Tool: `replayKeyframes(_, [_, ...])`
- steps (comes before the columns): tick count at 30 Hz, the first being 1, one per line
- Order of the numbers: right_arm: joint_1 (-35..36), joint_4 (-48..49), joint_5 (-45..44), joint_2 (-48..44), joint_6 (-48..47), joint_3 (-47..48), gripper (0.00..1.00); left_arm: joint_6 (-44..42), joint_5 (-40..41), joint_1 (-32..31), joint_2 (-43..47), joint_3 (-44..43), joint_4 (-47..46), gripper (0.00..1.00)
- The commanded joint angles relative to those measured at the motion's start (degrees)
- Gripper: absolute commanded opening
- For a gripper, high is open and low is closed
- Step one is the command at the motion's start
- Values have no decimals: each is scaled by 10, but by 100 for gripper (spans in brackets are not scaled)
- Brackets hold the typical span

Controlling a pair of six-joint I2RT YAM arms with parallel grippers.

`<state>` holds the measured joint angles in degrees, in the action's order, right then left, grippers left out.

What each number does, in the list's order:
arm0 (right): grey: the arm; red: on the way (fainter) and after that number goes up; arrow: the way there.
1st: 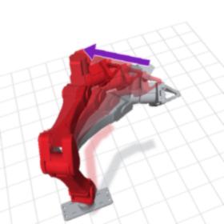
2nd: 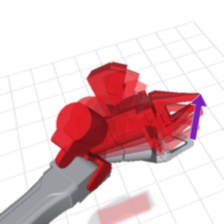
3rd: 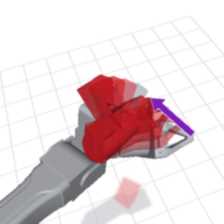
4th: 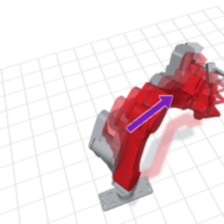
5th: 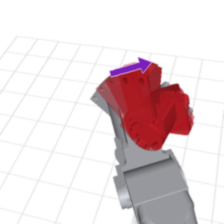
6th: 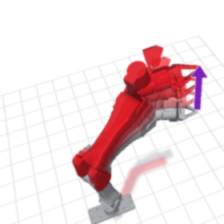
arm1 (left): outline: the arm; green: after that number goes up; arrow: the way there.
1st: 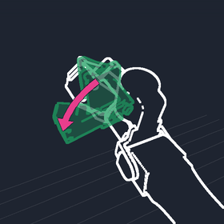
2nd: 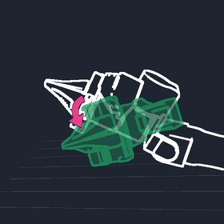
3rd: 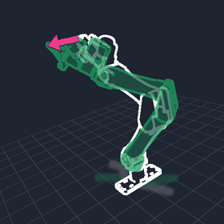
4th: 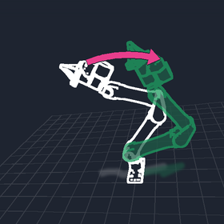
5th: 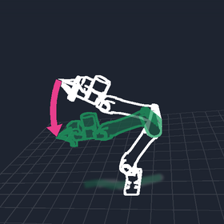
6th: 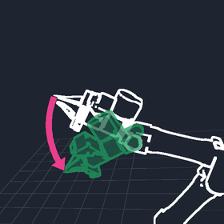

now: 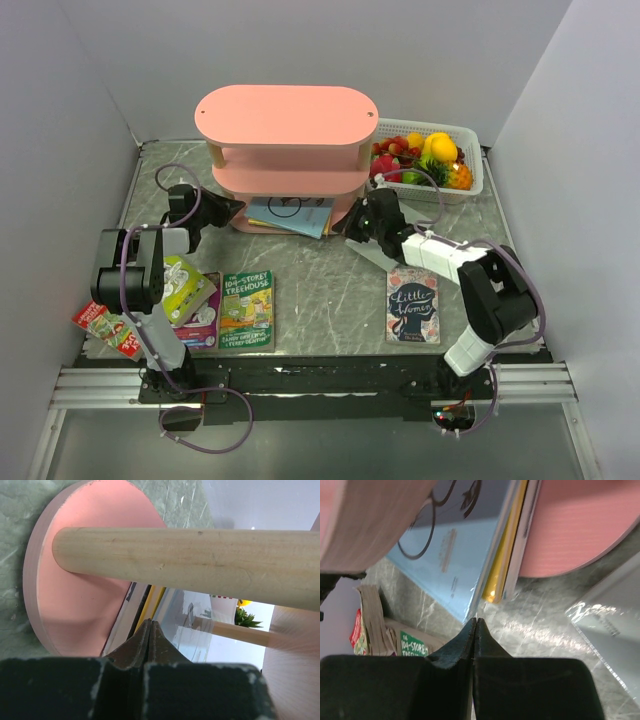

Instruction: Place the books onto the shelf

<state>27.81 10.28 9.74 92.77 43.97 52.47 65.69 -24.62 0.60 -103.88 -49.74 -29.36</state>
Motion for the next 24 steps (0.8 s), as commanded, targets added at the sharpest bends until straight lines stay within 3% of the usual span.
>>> replayKeyframes(1, [-10,18,5,17,2,31,0,3,-5,-2,14,5,-24,1])
replayKeyframes(24, [-10,13,34,66,13,69,0,7,-3,-20,17,19,-32,1])
